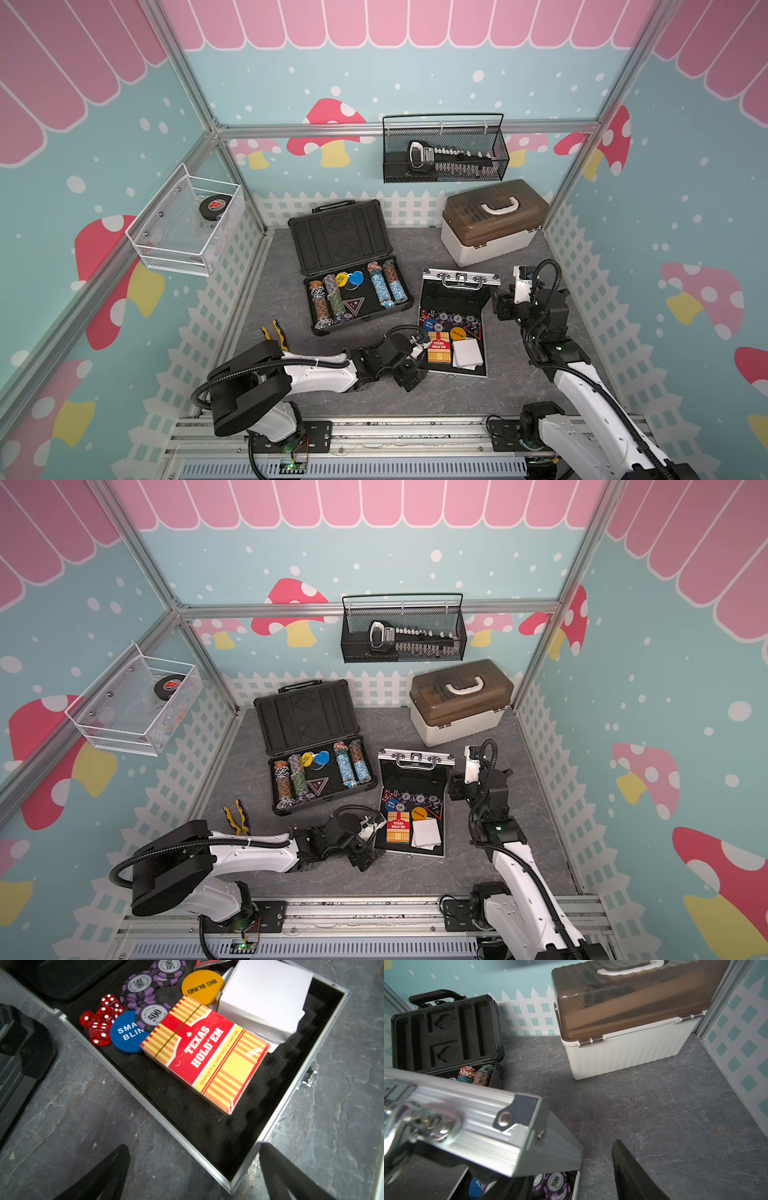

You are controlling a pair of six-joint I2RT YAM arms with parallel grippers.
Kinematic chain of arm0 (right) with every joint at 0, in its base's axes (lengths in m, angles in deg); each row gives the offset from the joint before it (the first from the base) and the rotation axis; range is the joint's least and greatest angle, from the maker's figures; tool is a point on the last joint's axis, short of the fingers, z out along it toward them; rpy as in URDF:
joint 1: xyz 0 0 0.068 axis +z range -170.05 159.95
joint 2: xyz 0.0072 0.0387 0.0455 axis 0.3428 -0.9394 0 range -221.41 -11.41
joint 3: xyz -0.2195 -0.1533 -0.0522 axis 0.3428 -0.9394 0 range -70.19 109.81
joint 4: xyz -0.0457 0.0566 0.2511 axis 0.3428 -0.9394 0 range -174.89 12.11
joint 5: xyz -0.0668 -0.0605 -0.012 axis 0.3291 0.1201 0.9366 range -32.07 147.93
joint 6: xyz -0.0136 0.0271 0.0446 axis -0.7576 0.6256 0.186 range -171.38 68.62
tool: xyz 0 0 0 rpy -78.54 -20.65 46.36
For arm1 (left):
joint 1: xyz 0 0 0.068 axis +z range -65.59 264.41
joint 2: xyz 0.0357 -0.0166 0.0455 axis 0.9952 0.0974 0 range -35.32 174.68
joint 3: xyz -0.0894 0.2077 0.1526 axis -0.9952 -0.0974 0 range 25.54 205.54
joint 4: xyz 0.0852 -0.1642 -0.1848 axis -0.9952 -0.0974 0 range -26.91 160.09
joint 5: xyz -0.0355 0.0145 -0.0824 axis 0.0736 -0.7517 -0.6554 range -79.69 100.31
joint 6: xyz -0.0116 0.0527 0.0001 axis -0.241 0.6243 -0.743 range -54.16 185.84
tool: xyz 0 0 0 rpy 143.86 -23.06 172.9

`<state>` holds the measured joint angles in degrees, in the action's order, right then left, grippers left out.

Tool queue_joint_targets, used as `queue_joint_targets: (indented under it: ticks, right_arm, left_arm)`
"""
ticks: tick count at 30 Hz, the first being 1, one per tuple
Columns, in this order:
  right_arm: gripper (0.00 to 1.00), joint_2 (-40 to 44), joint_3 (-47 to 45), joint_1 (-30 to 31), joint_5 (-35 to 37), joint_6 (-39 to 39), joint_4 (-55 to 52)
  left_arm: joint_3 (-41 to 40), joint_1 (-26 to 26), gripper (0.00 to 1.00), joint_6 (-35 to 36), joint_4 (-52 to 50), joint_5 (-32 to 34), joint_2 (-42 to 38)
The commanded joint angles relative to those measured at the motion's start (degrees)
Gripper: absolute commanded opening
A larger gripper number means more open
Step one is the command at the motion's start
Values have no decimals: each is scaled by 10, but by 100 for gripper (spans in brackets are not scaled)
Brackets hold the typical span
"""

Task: Close the poker set cases
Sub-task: Move the poker set case to the center of the board.

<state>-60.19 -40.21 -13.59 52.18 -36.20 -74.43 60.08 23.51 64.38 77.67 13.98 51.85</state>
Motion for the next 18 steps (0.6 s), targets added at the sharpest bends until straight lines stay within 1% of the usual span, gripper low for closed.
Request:
queue_joint_targets:
  ticks: [1,6,9,12,15,18]
  right_arm:
    - [53,-3,9,3,-7,4,39]
    - [45,-5,-1,4,0,6,53]
    - [41,-3,-10,4,2,6,60]
    - [37,0,-18,4,4,7,67]
    - [36,5,-24,4,12,7,73]
    - [34,7,-34,4,27,7,87]
  left_arm:
    - [16,-3,97,10,-13,30,16]
    - [23,-12,97,19,-39,28,19]
    - [24,-15,97,22,-41,38,22]
    - [27,-15,97,21,-38,62,34]
    - [30,-15,97,14,-7,109,57]
    - [54,-14,97,15,3,123,88]
